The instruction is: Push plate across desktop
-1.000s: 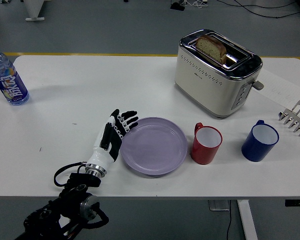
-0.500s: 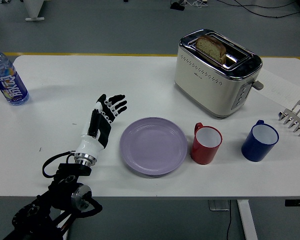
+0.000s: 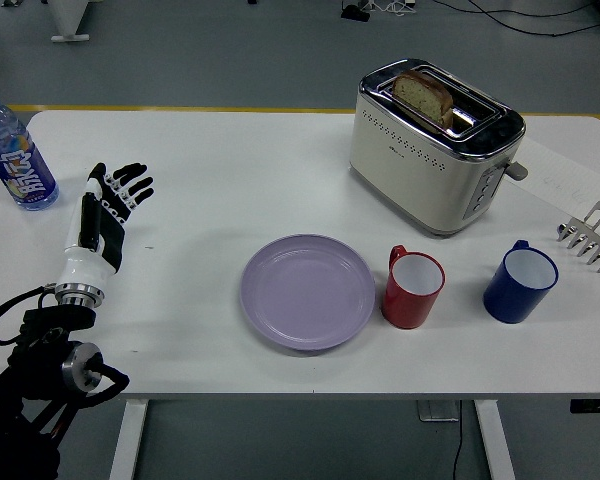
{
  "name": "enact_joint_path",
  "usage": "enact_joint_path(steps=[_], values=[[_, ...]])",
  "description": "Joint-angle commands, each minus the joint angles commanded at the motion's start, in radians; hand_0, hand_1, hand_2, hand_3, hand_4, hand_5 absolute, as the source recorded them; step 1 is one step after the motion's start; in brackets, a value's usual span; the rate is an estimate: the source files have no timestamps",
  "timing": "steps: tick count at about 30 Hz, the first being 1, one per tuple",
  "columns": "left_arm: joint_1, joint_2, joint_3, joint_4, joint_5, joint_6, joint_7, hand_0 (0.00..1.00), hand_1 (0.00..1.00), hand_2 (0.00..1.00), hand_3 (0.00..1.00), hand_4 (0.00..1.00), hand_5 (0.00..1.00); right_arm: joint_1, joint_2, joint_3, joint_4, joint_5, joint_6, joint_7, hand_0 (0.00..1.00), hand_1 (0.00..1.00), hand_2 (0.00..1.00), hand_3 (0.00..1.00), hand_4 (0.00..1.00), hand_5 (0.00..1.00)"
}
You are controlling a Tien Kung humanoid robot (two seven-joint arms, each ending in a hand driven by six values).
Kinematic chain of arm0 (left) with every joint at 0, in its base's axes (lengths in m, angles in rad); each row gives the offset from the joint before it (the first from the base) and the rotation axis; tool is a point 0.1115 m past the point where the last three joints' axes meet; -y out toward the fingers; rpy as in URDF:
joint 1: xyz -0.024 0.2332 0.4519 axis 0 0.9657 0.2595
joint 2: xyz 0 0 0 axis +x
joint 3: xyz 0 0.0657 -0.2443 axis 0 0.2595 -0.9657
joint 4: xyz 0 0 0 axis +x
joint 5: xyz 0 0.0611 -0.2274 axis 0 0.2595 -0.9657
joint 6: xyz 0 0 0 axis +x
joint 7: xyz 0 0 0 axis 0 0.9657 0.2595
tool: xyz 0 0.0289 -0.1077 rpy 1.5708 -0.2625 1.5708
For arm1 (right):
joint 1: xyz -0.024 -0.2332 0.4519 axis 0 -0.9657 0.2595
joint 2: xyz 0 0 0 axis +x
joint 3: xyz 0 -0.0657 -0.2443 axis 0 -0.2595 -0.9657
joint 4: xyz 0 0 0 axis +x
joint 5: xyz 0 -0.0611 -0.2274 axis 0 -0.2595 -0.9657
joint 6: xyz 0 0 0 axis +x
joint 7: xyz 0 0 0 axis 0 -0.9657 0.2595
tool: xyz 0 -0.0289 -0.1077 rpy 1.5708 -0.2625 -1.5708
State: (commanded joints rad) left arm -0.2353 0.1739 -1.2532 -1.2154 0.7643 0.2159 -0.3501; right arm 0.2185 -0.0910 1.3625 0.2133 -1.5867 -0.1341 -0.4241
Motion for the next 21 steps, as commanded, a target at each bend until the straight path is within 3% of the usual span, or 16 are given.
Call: enact_joint_path(steps=[5, 15, 21], values=[[0.061, 0.026, -0.079, -0.025, -0.01, 0.006, 0.009, 0.689, 0.693, 0.699, 0.578, 0.526, 0.998, 0.002, -0.002, -0.015, -0.002, 0.024, -0.004, 0.004, 0.67, 0.624, 0.704, 0.583, 0.279, 0.169], [0.16, 0.001, -0.278, -0.072, 0.012, 0.01, 0.018, 0.689, 0.687, 0.694, 0.577, 0.539, 0.998, 0.007, -0.001, -0.017, -0.004, 0.032, -0.006, 0.01, 0.67, 0.625, 0.704, 0.583, 0.279, 0.169], [0.198, 0.003, -0.379, -0.085, 0.032, 0.004, 0.032, 0.689, 0.687, 0.693, 0.579, 0.539, 0.998, 0.005, -0.001, -0.023, -0.004, 0.049, -0.01, 0.01, 0.67, 0.625, 0.704, 0.583, 0.279, 0.169]])
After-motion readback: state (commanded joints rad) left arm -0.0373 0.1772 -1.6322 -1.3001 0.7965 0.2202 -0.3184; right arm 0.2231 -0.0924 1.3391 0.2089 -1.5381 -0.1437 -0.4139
